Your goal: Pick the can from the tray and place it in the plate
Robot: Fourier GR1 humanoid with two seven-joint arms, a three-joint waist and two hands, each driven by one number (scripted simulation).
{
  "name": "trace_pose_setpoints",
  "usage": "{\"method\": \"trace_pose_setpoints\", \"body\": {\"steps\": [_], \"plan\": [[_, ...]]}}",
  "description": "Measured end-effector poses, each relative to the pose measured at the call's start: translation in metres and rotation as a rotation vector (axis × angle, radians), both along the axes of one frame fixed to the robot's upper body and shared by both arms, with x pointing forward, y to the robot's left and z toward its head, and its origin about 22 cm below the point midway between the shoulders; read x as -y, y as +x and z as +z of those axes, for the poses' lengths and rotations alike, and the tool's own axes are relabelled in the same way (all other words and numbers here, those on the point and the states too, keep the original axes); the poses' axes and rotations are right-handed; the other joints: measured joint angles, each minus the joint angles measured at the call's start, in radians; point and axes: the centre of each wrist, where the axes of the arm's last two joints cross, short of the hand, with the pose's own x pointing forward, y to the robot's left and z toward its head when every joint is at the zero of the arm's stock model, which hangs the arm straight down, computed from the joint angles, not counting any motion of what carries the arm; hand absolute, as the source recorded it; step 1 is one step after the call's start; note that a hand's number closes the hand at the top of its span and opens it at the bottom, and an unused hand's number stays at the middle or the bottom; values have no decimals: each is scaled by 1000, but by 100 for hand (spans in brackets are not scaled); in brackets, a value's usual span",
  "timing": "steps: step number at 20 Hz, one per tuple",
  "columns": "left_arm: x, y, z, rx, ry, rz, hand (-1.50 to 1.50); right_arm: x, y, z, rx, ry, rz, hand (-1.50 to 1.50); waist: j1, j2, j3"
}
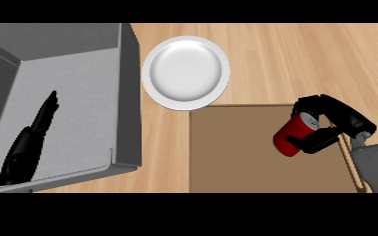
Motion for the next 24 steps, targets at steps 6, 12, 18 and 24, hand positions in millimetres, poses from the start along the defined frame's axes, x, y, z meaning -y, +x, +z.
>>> {"method": "trace_pose_setpoints", "body": {"steps": [6, 12, 18, 24], "plan": [[-2, 4, 0, -6, -7, -11, 0, 22, 29, 18, 178, -293, -269, 150, 17, 9, -2], [-3, -2, -6, -24, -14, 0, 0, 13, 56, 51, 430, -369, -357, 150, 2, 4, -4], [-3, -7, -9, -29, -12, 15, 0, -15, 60, 86, 691, -267, -281, 150, -14, -1, -4], [-5, -7, -12, -22, -8, 19, 0, -68, 58, 124, 774, -102, -140, 150, -18, -4, -4]]}}
